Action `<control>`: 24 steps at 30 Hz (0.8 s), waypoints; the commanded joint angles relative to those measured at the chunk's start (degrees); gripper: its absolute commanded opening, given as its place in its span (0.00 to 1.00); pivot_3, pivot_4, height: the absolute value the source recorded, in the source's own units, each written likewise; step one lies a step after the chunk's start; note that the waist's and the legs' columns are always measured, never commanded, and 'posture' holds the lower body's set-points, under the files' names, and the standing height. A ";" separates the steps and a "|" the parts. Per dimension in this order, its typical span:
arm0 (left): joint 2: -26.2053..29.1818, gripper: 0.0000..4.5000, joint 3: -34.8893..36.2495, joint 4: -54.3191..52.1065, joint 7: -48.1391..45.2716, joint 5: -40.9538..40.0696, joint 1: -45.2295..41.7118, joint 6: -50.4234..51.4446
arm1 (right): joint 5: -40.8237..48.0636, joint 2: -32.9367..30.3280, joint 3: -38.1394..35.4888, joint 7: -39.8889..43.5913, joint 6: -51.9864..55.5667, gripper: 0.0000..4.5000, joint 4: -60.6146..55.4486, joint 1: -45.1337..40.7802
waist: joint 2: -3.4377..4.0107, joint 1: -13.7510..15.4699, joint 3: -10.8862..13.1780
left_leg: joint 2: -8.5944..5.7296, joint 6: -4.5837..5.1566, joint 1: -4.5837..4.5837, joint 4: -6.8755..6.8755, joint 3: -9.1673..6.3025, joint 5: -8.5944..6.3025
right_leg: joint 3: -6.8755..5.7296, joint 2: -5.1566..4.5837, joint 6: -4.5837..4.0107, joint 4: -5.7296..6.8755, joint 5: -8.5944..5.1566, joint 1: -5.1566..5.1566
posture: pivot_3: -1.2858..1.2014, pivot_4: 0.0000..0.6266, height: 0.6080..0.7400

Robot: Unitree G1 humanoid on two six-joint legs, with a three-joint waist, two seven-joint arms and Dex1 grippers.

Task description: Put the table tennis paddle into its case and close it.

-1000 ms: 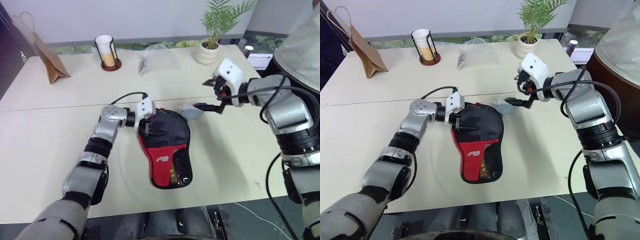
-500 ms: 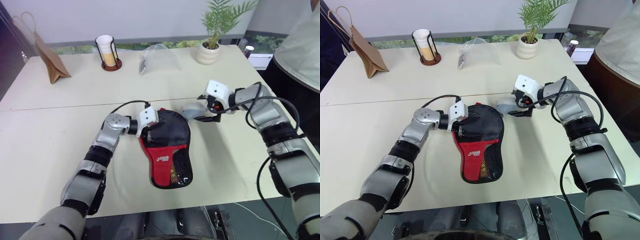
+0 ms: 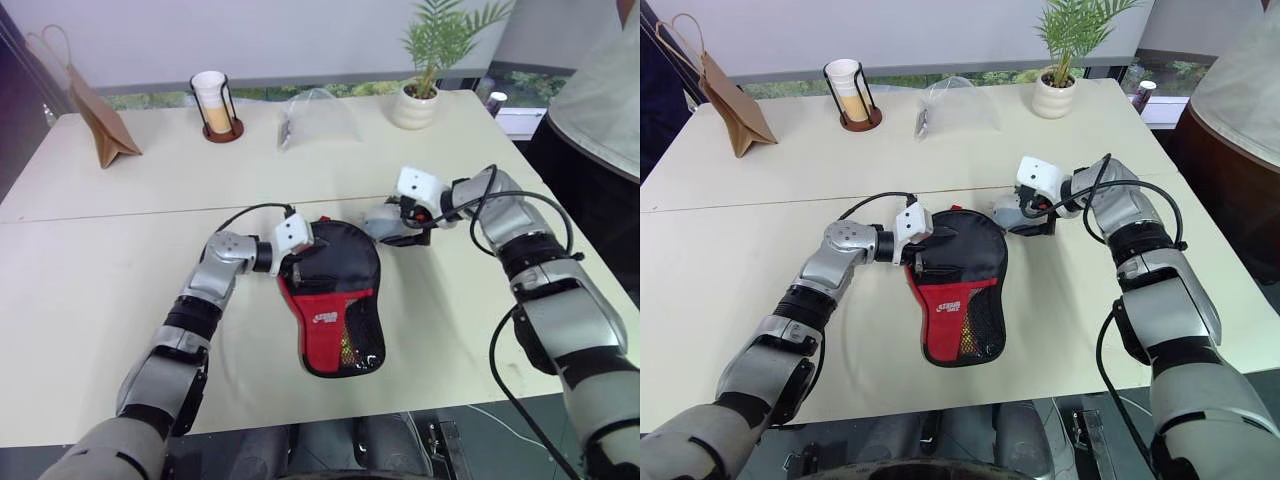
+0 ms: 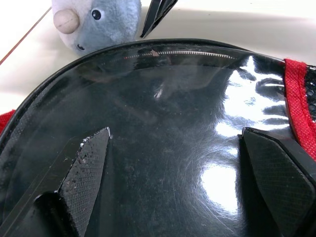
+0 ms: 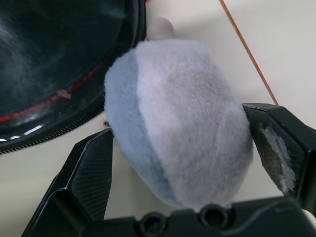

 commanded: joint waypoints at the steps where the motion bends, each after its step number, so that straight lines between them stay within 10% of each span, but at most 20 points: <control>1: 0.46 1.00 -1.98 1.84 1.18 1.58 1.52 0.62 | -0.31 0.63 -0.99 -0.26 -1.39 0.71 1.45 -2.67 | 0.00 0.00 0.00 | 0.00 0.00 0.00 0.00 0.00 0.00 | 0.00 0.00 0.00 0.00 0.00 0.00 | 0.52 0.24 1.00; 8: 0.26 1.00 -2.39 1.72 1.34 1.16 1.81 1.12 | -0.98 0.06 -1.07 0.12 -2.55 0.00 2.45 -3.20 | 0.02 0.07 -0.02 | -0.01 -0.02 0.04 0.01 -0.01 0.01 | 0.00 0.00 -0.02 0.01 0.01 0.06 | 0.52 0.24 1.00; 24: 0.03 1.00 -3.14 4.58 1.69 1.47 1.00 1.08 | 0.81 -9.96 -2.26 8.36 4.48 0.00 -24.68 13.20 | 0.17 0.49 -0.11 | -0.04 -0.01 0.09 0.07 -0.08 0.00 | -0.03 -0.01 -0.01 -0.03 0.00 0.26 | 0.52 0.24 1.00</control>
